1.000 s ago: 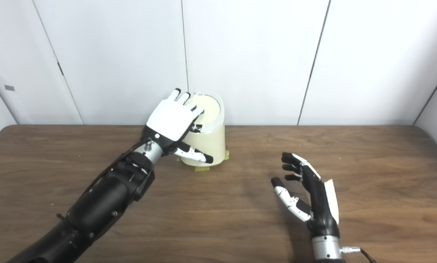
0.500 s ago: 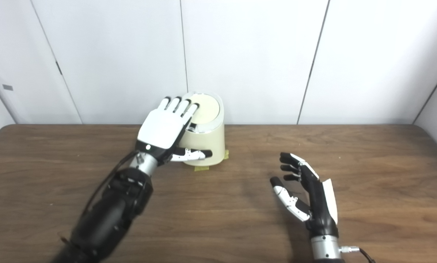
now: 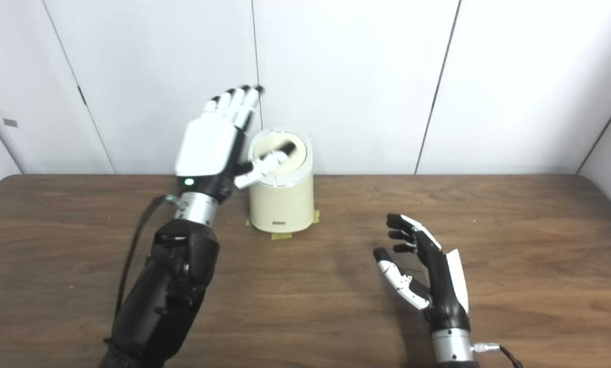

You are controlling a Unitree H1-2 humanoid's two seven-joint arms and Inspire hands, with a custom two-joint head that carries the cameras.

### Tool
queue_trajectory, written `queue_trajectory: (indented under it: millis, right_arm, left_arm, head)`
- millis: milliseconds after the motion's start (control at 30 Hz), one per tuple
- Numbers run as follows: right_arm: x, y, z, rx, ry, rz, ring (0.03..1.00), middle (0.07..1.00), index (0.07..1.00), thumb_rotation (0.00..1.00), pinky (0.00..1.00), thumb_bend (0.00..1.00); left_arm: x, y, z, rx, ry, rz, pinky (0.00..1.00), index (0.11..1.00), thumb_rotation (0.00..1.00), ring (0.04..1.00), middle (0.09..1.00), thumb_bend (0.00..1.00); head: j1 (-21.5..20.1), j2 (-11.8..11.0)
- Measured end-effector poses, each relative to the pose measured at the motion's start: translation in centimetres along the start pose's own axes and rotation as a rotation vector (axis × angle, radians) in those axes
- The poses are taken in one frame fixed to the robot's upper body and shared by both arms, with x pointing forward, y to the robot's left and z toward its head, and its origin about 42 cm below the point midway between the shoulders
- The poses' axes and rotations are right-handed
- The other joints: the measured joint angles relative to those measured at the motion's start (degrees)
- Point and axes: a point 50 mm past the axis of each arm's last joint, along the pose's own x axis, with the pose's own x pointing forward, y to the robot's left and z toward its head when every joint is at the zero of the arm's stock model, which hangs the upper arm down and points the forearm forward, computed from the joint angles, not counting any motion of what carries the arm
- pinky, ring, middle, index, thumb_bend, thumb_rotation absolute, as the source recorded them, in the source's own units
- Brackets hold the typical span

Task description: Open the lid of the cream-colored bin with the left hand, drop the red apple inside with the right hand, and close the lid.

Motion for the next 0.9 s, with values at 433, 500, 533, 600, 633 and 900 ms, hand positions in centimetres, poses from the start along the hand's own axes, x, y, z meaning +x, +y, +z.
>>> queue_trajectory:
  millis: [433,500,533,600,633,900]
  right_arm:
    - [-0.1,-0.2,0.1,-0.029,-0.013,-0.037,0.752,0.765,0.755,0.54,0.64,0.23]
    - [-0.2,-0.4,0.1,-0.034,-0.014,-0.043,0.754,0.766,0.754,0.55,0.64,0.23]
    - [-0.2,-0.4,0.1,-0.038,-0.016,-0.041,0.757,0.768,0.755,0.56,0.65,0.23]
    - [-0.2,-0.4,0.2,-0.042,-0.02,-0.038,0.765,0.775,0.759,0.56,0.65,0.23]
    - [-0.2,-0.4,0.2,-0.041,-0.021,-0.038,0.77,0.779,0.761,0.56,0.66,0.23]
    - [-0.7,-0.2,0.4,0.011,-0.021,-0.066,0.727,0.745,0.727,0.4,0.63,0.23]
  left_arm:
    - [-13.4,5.8,-5.6,-0.672,0.171,0.188,0.75,0.79,0.6,0.79,0.804,0.24]
    - [-14.8,6.1,-6.2,-0.732,0.172,0.164,0.76,0.797,0.59,0.808,0.816,0.27]
    - [-15.4,6.3,-6.5,-0.756,0.166,0.149,0.77,0.801,0.58,0.814,0.82,0.28]
    - [-16.2,6.4,-6.9,-0.783,0.166,0.116,0.79,0.81,0.55,0.821,0.825,0.27]
    - [-16.6,6.2,-7.2,-0.799,0.168,0.108,0.79,0.816,0.54,0.825,0.83,0.25]
    - [-18.0,5.0,-8.4,-0.839,0.2,0.081,0.77,0.812,0.44,0.825,0.831,0.22]
  head:
    - [0.0,0.2]
    - [-0.2,0.2]
    - [-0.3,0.2]
    - [-0.4,0.2]
    - [-0.5,0.2]
    - [-1.1,0.4]
